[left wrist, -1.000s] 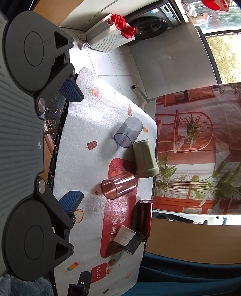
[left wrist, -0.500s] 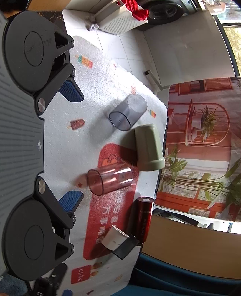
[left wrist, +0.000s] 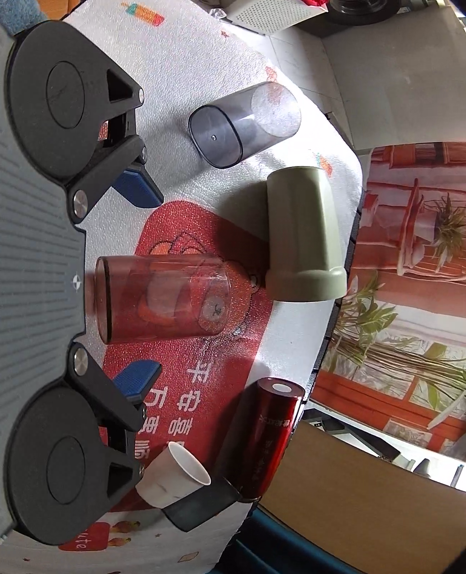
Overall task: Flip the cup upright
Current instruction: 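Move the left gripper down to the lying pink cup and close on it, then lift the pink cup with the left gripper and carry it toward the right tool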
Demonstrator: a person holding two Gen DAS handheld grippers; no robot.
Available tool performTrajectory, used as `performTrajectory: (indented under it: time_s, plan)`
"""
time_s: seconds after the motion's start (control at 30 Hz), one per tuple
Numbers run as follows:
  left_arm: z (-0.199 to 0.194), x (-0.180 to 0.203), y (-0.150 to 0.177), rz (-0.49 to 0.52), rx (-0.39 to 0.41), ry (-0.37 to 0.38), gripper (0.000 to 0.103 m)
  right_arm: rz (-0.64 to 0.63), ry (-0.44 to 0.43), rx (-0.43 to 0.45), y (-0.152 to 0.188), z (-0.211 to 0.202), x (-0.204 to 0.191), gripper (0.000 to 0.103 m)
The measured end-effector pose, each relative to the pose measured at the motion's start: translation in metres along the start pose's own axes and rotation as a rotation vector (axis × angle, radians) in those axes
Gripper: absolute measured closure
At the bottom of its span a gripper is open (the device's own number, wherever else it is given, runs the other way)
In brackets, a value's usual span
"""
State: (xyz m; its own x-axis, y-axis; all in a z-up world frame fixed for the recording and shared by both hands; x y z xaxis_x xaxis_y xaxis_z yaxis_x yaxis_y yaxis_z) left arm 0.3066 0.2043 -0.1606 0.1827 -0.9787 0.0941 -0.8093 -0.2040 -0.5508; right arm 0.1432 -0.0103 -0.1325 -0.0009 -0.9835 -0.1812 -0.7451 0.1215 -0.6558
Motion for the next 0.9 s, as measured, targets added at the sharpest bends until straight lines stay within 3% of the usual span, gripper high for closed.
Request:
performTrajectory:
  time_s: [0.17, 0.27, 0.37, 0.53, 0.73, 0.9]
  plan:
    - [0.014, 0.003, -0.001, 0.024, -0.014, -0.008, 0.012, 0.014, 0.000, -0.016, 0.002, 0.006, 0.004, 0.000]
    - [0.016, 0.003, 0.000, 0.013, -0.010, 0.001, 0.025, 0.013, 0.003, -0.022, 0.004, 0.007, 0.004, 0.000]
    - [0.016, 0.007, 0.004, 0.019, -0.009, 0.075, 0.039, 0.012, 0.004, -0.022, 0.004, 0.007, 0.004, 0.000]
    - [-0.001, 0.005, 0.026, 0.121, -0.010, 0.052, 0.039, 0.023, -0.006, -0.025, 0.005, 0.007, 0.004, 0.000]
    - [-0.030, -0.026, 0.061, 0.088, -0.054, 0.071, 0.039, 0.035, -0.033, -0.051, 0.013, 0.009, -0.002, 0.000]
    - [-0.050, -0.051, 0.087, 0.092, -0.046, 0.058, 0.039, 0.017, -0.057, -0.059, 0.020, 0.006, -0.016, 0.000]
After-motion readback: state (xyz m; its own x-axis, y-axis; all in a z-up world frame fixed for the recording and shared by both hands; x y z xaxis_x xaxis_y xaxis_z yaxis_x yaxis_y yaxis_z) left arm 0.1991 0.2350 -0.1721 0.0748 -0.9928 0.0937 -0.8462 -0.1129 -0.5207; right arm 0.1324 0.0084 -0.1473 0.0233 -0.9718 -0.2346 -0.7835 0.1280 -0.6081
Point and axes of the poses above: each gripper's, at about its wrist camera, not at the fingertips, and z roughly the way its jaws point, x to its right, y to its underside, the point moved 8 cm from there along z, roughly the way its jaws point, and after that the axes turned 4 degrees about -y, right-handed, at the moved point
